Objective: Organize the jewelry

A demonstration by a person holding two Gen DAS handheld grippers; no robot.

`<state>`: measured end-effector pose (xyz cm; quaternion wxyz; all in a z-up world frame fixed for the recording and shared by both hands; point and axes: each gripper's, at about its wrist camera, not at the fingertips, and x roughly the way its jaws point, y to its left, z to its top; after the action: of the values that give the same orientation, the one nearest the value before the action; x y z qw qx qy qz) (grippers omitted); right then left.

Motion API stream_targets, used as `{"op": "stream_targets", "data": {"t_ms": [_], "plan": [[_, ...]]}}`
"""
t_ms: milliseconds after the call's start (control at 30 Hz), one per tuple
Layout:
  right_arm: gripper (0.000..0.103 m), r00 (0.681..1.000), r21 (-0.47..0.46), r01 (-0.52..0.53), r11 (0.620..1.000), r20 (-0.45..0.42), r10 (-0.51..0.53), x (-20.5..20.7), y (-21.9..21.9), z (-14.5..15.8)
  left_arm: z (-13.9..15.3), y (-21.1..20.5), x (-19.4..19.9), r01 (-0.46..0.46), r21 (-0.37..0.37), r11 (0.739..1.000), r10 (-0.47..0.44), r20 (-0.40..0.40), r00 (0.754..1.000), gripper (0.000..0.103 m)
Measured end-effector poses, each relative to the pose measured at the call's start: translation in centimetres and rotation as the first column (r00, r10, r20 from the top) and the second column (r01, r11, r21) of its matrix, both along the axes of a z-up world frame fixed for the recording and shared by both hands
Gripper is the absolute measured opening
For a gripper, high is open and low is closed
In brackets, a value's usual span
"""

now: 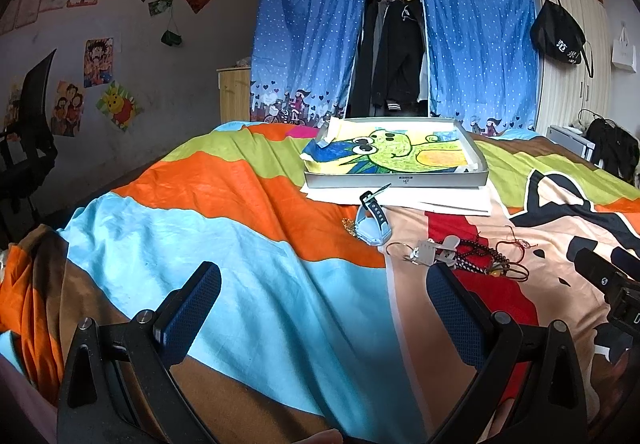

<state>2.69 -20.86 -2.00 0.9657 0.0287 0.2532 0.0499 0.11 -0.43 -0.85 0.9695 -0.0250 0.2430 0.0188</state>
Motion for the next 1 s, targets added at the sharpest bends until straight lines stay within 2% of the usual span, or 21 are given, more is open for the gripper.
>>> {"op": "stream_targets", "data": {"t_ms": [1000], "plan": [[0.103, 0.999, 0.016, -0.002, 1.000, -0.032, 0.002, 0.07, -0.51, -0.57, -0.47, 0.12, 0.34, -0.009, 0.012, 1.000, 0.010, -0.023, 1.000, 0.101]]}}
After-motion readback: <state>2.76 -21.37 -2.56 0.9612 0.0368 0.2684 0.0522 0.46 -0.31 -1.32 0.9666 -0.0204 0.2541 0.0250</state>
